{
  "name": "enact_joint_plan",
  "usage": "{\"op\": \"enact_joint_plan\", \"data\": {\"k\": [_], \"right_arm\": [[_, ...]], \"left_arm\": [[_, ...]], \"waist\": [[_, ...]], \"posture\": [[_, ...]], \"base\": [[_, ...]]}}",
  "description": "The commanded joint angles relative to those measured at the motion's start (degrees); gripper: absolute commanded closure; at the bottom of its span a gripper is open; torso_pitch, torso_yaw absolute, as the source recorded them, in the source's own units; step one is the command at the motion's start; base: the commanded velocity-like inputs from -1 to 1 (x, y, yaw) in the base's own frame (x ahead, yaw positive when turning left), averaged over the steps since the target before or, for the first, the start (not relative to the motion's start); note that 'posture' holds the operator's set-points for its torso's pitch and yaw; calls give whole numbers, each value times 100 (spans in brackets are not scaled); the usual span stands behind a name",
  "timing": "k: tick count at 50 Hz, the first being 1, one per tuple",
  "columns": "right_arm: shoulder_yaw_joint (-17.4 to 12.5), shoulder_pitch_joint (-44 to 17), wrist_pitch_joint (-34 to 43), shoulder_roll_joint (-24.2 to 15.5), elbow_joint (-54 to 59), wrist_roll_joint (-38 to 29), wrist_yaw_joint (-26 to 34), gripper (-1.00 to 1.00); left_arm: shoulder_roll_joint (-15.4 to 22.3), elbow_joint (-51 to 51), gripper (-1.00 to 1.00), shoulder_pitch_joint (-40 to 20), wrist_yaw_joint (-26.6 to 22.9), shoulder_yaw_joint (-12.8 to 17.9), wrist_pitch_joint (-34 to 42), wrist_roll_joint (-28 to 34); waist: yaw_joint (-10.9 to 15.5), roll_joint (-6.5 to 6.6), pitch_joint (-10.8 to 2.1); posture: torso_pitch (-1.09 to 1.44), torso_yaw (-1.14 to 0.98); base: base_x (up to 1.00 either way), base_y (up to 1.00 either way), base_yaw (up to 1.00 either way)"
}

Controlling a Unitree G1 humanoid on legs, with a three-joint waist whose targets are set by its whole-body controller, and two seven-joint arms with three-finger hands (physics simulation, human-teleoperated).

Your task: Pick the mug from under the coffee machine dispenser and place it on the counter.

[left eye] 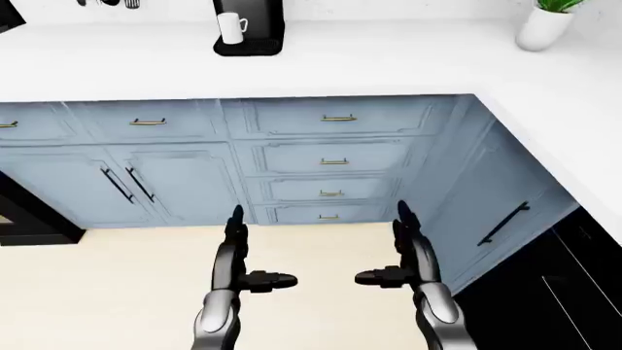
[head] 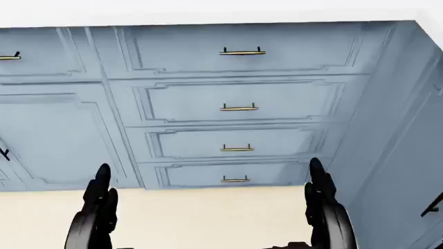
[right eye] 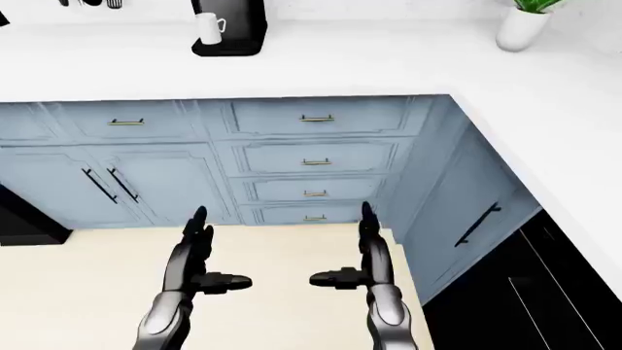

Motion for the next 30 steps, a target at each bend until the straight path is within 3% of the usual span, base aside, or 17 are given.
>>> {"op": "enact_joint_plan", "data": {"k": [1,3,5,7,8,10,14,17,30], "right_arm": [[-90,-221,-73,-49,-708,66,-60,-100],[-185,-328,107,-97,-793,139,-71,-100],[-250,-391,219,-139,-887,144,-106,-100],[-279,-420,339,-185,-1034,97,-115,-100],[-330,-463,415,-213,-1095,94,-126,-100],[-442,-544,565,-268,-1212,159,-107,-100],[-576,-635,823,-370,-1538,174,-70,-100],[-699,-718,943,-450,-1832,213,-9,-100],[-1310,-1202,1644,-898,-3212,543,137,-100]], "left_arm": [[71,-695,-100,-203,223,158,-520,89],[103,-709,-100,-199,174,160,-417,125],[170,-529,-100,-241,183,172,-465,369],[125,-652,-100,-267,268,281,-187,262],[123,-806,-100,-273,222,353,-194,78],[179,-1348,-100,-277,219,524,283,-251],[298,-1662,-100,-250,236,652,271,-21],[408,-2127,-100,-182,-63,689,520,72],[651,-3608,-100,-586,-219,1411,1602,-331]], "waist": [[-12,-45,-5],[53,-15,-364],[43,-42,-110],[53,-44,-394],[56,-42,-429],[56,-33,-448],[48,-35,-462],[54,-18,-480],[47,-17,-478]], "posture": [[0,0],[0,0],[0,0],[0,0],[0,0],[0,0],[0,0],[0,0],[0,0]], "base": [[0,0,0],[0,0,0],[0,0,0],[0,0,0],[0,0,0],[0,0,0],[0,0,0],[0,0,0],[0,0,0]]}}
